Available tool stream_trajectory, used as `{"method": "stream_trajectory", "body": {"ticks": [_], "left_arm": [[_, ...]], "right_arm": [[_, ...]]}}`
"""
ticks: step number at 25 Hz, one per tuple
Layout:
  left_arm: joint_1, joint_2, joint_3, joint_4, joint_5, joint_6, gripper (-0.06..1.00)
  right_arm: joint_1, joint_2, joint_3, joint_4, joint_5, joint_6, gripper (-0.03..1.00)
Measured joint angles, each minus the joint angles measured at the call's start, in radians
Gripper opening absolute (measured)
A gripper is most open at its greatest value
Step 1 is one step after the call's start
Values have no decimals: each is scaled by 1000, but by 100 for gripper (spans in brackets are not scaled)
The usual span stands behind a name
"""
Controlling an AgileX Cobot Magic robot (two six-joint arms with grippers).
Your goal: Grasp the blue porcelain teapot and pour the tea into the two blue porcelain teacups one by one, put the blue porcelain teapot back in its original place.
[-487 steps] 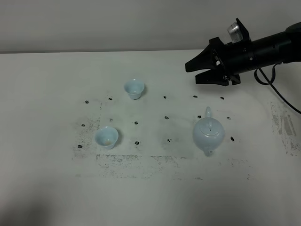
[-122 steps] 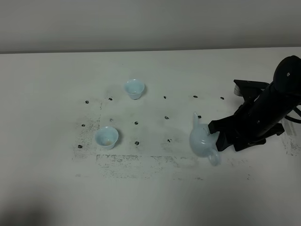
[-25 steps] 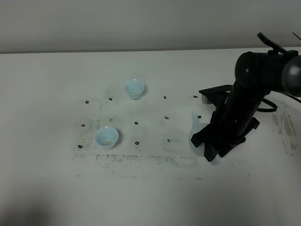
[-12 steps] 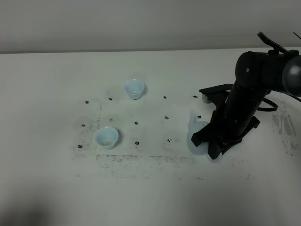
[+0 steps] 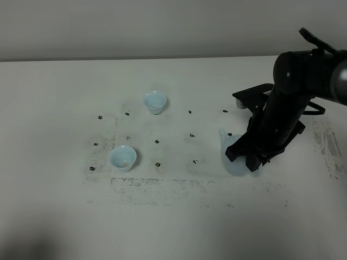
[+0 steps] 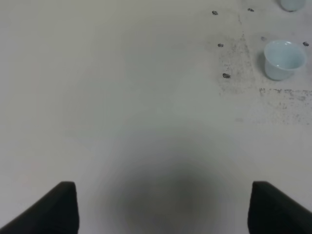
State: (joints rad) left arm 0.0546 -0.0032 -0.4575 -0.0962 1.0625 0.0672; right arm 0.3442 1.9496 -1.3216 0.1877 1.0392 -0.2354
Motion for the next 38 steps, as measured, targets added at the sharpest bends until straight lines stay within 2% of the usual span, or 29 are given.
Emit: {"method": "stream_trajectory", "body": {"ticks": [6, 18, 22, 25, 30, 35, 38], "left_arm": [[0, 0, 0, 0, 0, 0, 68], [0, 0, 0, 0, 0, 0, 68], [0, 0, 0, 0, 0, 0, 68], [0, 0, 0, 0, 0, 0, 68], [0, 0, 0, 0, 0, -1, 68], [0, 0, 0, 0, 0, -2, 68], [0, 0, 0, 0, 0, -2, 68]], "right_arm": [[0, -15, -10, -20, 10, 1, 5], [0, -75, -11, 4, -123, -31, 5], [0, -73, -36, 27, -126, -62, 4], [0, -47, -113, 33, -77, -82, 4], [20, 52, -334, 27, 41, -154, 4], [71, 156, -510, 14, 94, -264, 4], [102, 224, -614, -14, 125, -293, 4]]}}
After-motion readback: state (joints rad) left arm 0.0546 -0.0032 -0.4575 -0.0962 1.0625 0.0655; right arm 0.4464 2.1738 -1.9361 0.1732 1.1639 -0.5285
